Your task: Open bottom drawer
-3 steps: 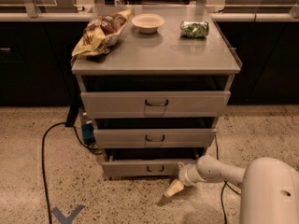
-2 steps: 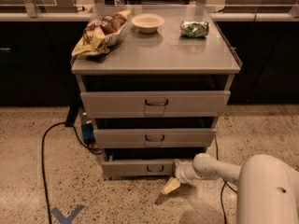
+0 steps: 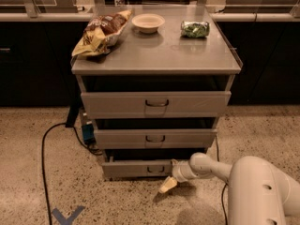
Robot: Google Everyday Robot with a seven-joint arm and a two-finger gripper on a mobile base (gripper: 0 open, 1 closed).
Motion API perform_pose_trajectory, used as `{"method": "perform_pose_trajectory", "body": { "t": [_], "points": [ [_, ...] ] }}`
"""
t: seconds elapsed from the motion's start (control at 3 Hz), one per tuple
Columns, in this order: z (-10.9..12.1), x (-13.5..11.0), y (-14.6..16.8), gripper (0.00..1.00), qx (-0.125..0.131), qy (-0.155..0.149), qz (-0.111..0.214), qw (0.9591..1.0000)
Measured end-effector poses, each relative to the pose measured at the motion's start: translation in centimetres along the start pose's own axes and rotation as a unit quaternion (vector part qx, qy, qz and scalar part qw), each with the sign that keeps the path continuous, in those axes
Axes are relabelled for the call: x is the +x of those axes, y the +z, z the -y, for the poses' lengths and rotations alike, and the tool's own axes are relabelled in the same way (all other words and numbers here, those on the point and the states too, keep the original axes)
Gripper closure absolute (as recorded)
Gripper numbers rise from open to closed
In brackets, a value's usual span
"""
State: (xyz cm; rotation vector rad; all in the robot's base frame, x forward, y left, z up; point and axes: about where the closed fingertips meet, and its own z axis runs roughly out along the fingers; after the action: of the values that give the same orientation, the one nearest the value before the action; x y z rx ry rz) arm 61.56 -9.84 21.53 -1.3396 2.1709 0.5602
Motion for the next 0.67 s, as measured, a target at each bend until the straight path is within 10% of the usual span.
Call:
{"method": "perform_pose_trajectory", "body": {
  "t": [0.67],
  "points": [
    [0.73,0.29,1.96,0.0,-0.009,0.012,-0.001,0.9999]
  ]
}}
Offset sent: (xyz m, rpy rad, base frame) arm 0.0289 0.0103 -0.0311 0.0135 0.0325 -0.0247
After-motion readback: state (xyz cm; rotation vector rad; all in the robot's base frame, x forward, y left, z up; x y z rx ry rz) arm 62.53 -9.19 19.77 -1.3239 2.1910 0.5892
